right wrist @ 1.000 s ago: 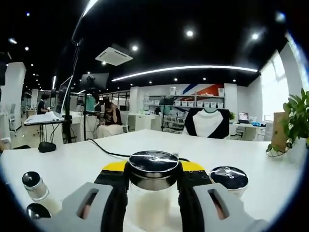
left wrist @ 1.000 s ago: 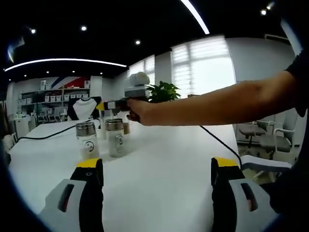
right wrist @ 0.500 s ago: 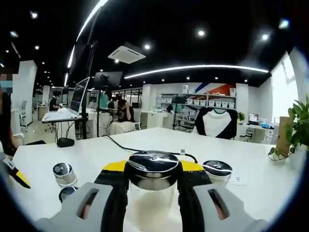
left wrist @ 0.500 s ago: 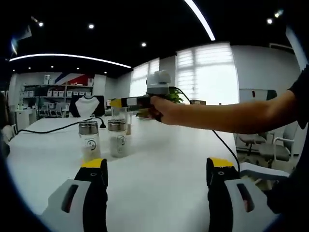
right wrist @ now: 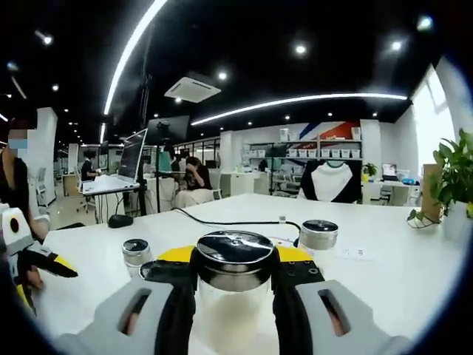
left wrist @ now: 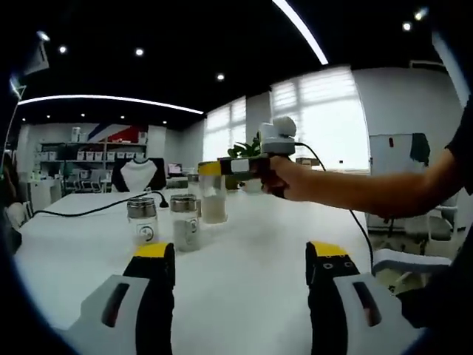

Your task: Rotate the seasoning bottle until the label or dispensing opening points toward the visible target arrow and the bottle remains upright within the marked orientation range

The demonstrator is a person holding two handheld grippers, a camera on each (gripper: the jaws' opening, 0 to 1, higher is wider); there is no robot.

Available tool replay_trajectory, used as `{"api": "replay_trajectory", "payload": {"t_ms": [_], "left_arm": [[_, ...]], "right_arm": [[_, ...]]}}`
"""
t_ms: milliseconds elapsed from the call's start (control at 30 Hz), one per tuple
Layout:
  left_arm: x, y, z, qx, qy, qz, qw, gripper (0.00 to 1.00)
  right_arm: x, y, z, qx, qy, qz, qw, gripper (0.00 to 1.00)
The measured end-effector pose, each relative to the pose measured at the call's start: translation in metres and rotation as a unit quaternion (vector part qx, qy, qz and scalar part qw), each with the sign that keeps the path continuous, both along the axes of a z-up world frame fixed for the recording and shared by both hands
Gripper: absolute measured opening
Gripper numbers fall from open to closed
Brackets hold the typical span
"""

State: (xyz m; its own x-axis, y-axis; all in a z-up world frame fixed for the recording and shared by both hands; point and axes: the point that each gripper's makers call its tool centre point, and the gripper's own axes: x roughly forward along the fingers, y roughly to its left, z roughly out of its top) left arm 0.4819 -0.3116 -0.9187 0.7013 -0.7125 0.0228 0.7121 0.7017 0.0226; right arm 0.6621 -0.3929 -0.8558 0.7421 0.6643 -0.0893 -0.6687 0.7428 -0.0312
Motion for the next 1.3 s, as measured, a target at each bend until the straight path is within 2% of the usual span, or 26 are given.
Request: {"api": "replay_trajectory", "payload": {"t_ms": [133,200,267,333,400,467,533,633,733,800,867,900,933,967,1000,1067,1167,1233,1300], "left_arm": [[-0.001,-0.007,-0.004,0.02,-0.002,-0.006,0.9998,0.77],[0.0,-0.009,-0.006,0.031,-0.015,-0.002,0.9994,0.76],[-0.001,-0.01,-0.006,0.031,-0.011,-0.003,0.9995,0.76],[-0.003,-0.012,-0.008,0.023,0.008,-0.012,0.9996,0.76],[-0.003,-0.011,-0.006,0.033,-0.01,-0.011,0.9994,0.75],[-0.006,-0.012,0.0,0.02,-0.019,-0.016,0.9995,0.75],[-0.005,-0.011,0.004,0.003,-0.018,-0.014,0.9997,0.72],[-0.003,-0.007,0.004,0.003,-0.023,-0.006,0.9997,0.65],[-0.005,-0.007,0.007,-0.005,-0.03,-0.008,0.9995,0.53],[-0.005,-0.007,0.008,-0.011,-0.026,-0.008,0.9996,0.53],[-0.004,-0.006,0.01,0.009,-0.056,-0.001,0.9984,0.47],[-0.005,-0.006,0.012,0.006,-0.061,0.0,0.9981,0.47],[-0.006,-0.008,0.011,0.002,-0.049,-0.007,0.9988,0.47],[-0.009,-0.012,0.005,0.01,-0.029,-0.024,0.9992,0.48],[-0.009,-0.014,0.0,0.023,-0.022,-0.028,0.9991,0.48],[-0.006,-0.014,-0.004,0.046,-0.034,-0.015,0.9982,0.5],[-0.008,-0.017,0.0,0.027,-0.031,-0.021,0.9989,0.54],[-0.007,-0.018,-0.006,0.048,-0.026,-0.019,0.9983,0.56],[-0.007,-0.018,-0.006,0.047,-0.024,-0.02,0.9984,0.56]], "right_arm": [[-0.019,-0.003,0.005,0.002,-0.007,0.01,0.9999,0.36],[-0.027,-0.002,0.007,0.006,-0.005,0.015,0.9999,0.36],[-0.034,-0.001,0.009,0.009,-0.005,0.019,0.9998,0.36],[-0.042,0.001,0.01,0.007,-0.005,0.024,0.9997,0.36],[-0.05,0.002,0.011,0.003,-0.012,0.028,0.9995,0.36],[-0.059,0.003,0.01,0.001,-0.015,0.031,0.9994,0.36],[-0.064,0.004,0.008,0.003,-0.012,0.034,0.9993,0.36],[-0.074,0.006,0.004,0.001,-0.008,0.041,0.9991,0.36],[-0.083,0.007,0.003,0.01,-0.005,0.046,0.9989,0.36],[-0.089,0.009,0.003,0.014,-0.003,0.053,0.9985,0.36],[-0.096,0.012,0.003,0.015,-0.003,0.059,0.9981,0.36],[-0.099,0.014,0.003,0.014,-0.003,0.062,0.998,0.36],[-0.102,0.016,0.003,0.014,-0.003,0.065,0.9978,0.36],[-0.105,0.017,0.004,0.014,-0.004,0.069,0.9975,0.36],[-0.107,0.019,0.004,0.012,-0.004,0.072,0.9973,0.36],[-0.112,0.023,0.004,0.013,-0.003,0.079,0.9968,0.36],[-0.121,0.03,0.003,0.014,0.0,0.092,0.9956,0.36],[-0.131,0.037,0.003,0.015,0.002,0.108,0.994,0.36],[-0.138,0.042,0.004,0.017,0.003,0.12,0.9926,0.36]]}}
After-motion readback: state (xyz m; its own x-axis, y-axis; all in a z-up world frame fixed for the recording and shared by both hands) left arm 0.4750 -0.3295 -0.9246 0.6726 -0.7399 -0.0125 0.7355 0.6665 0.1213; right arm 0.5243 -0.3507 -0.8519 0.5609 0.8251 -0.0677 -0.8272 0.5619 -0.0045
